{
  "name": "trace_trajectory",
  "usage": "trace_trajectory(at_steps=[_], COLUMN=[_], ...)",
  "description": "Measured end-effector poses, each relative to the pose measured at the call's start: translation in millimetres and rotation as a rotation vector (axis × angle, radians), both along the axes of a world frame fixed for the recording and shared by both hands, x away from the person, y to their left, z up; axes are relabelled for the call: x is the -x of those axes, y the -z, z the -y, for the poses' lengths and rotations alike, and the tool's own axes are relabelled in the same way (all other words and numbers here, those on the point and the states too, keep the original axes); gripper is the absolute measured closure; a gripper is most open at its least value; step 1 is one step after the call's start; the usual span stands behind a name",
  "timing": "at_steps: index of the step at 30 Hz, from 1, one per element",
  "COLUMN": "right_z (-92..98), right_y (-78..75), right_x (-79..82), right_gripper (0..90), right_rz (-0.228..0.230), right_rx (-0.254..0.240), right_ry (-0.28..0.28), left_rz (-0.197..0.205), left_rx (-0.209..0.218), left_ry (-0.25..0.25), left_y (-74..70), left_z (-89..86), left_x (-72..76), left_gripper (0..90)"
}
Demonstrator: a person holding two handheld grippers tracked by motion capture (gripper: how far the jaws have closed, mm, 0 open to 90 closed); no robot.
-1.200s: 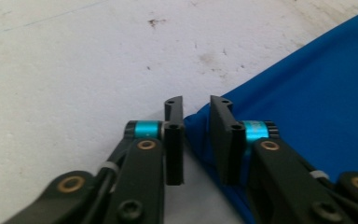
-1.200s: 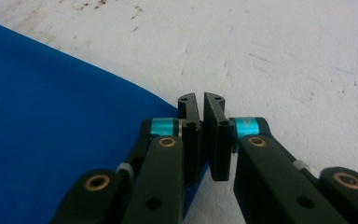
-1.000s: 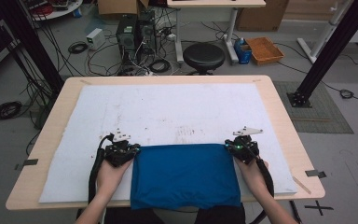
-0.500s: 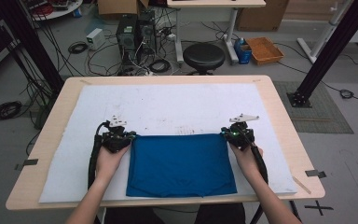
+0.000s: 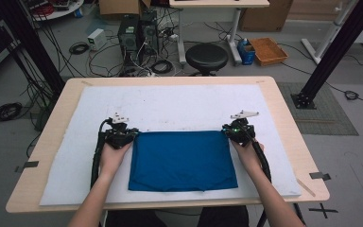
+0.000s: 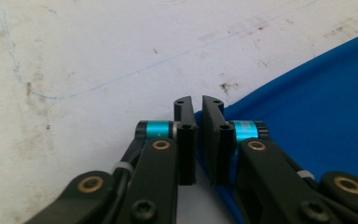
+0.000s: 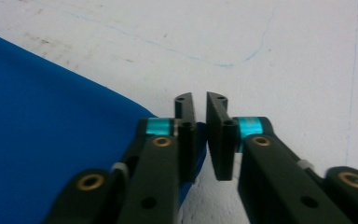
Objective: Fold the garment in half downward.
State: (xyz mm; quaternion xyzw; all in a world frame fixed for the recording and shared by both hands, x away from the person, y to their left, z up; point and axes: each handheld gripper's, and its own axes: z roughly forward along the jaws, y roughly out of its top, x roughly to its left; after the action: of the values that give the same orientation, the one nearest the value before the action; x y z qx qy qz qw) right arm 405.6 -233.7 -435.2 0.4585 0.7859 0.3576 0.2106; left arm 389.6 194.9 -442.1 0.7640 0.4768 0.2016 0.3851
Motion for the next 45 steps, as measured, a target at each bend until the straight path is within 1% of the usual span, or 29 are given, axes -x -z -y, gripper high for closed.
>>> trace_trajectory(at_steps=[1,2,3,4,5,7,9,10,12,14,16,17,19,20,21,22,23,25,26,28,29,31,32,34,36,41,42,44,45], right_z=[0.1,0.0,0.3,0.6,0.7,0.7,2.9,4.1,8.8,14.5,19.9,23.3,30.5,33.6,36.9,39.4,41.9,45.5,46.4,47.0,46.9,45.6,45.1,43.4,42.2,41.9,42.3,41.8,41.0], right_y=[-0.7,-2.2,-3.1,-4.6,-5.8,-10.5,-16.2,-18.6,-25.4,-30.2,-33.4,-34.9,-37.2,-37.6,-37.7,-37.7,-37.3,-36.6,-36.5,-36.7,-37.2,-38.3,-38.6,-38.8,-38.9,-39.9,-40.2,-40.9,-41.6], right_x=[0.5,2.0,2.8,4.3,5.7,11.3,17.0,19.6,27.2,33.5,39.1,42.1,47.3,48.8,49.4,50.0,50.2,49.5,49.2,48.4,48.2,48.3,48.2,47.6,47.7,48.6,48.3,47.3,46.3], right_gripper=[76.4,73.3,71.5,66.7,61.6,52.4,48.3,47.0,44.0,43.0,41.5,41.3,39.9,39.1,37.5,35.4,34.0,32.3,30.6,30.5,30.4,30.3,30.4,30.4,30.4,30.4,30.4,30.5,30.5], right_rz=[0.008,0.018,0.019,0.023,0.031,0.047,0.071,0.079,0.094,0.102,0.113,0.118,0.133,0.138,0.138,0.130,0.132,0.123,0.122,0.122,0.121,0.124,0.125,0.123,0.123,0.121,0.125,0.122,0.121], right_rx=[-0.002,-0.003,-0.008,-0.015,-0.011,-0.022,-0.039,-0.046,-0.075,-0.091,-0.106,-0.111,-0.119,-0.130,-0.140,-0.155,-0.168,-0.189,-0.193,-0.201,-0.202,-0.205,-0.206,-0.206,-0.203,-0.210,-0.211,-0.228,-0.237], right_ry=[-0.005,0.003,-0.002,-0.012,-0.013,-0.001,-0.007,-0.006,-0.007,-0.018,-0.015,-0.014,-0.014,-0.015,-0.020,-0.021,-0.019,-0.028,-0.026,-0.034,-0.039,-0.044,-0.046,-0.050,-0.051,-0.054,-0.054,-0.056,-0.060], left_rz=[0.010,0.015,0.027,0.036,0.050,0.071,0.105,0.126,0.148,0.172,0.184,0.194,0.218,0.231,0.249,0.266,0.287,0.316,0.334,0.368,0.374,0.367,0.360,0.346,0.319,0.250,0.248,0.252,0.249], left_rx=[0.003,0.005,0.000,-0.006,-0.013,-0.006,-0.013,-0.015,-0.008,0.025,0.031,0.046,0.065,0.073,0.072,0.070,0.064,0.071,0.067,0.055,0.052,0.070,0.086,0.094,0.116,0.140,0.141,0.130,0.135], left_ry=[-0.010,-0.016,-0.016,-0.011,-0.006,-0.005,0.002,0.012,0.035,0.070,0.103,0.115,0.123,0.127,0.137,0.141,0.143,0.137,0.132,0.112,0.107,0.102,0.108,0.106,0.098,0.095,0.099,0.106,0.110], left_y=[-1.5,-2.7,-5.2,-6.9,-9.3,-16.2,-22.1,-26.1,-31.4,-35.5,-37.8,-39.7,-42.8,-43.8,-44.2,-44.3,-43.8,-42.1,-40.9,-39.1,-38.4,-36.9,-36.6,-36.9,-38.3,-41.3,-42.1,-44.7,-46.3], left_z=[-0.6,-1.2,-2.5,-3.3,-4.3,-7.0,-9.0,-10.5,-13.9,-17.0,-19.2,-20.9,-24.0,-25.8,-27.5,-28.7,-30.5,-34.1,-35.7,-37.8,-38.0,-39.8,-40.2,-40.1,-39.4,-38.0,-37.8,-36.0,-34.7], left_x=[0.9,1.7,3.3,4.5,6.6,13.7,22.1,28.6,38.8,51.9,60.0,64.0,69.5,71.8,74.0,76.4,78.4,81.3,82.5,83.8,84.4,84.2,84.2,84.3,83.8,81.6,81.6,83.1,84.2], left_gripper=[77.4,73.3,68.6,63.1,58.8,49.8,44.1,41.4,37.8,36.6,36.6,36.6,36.7,36.7,36.7,36.7,36.7,36.7,36.6,36.3,36.2,36.2,36.2,36.2,36.2,36.2,36.2,36.2,36.2])
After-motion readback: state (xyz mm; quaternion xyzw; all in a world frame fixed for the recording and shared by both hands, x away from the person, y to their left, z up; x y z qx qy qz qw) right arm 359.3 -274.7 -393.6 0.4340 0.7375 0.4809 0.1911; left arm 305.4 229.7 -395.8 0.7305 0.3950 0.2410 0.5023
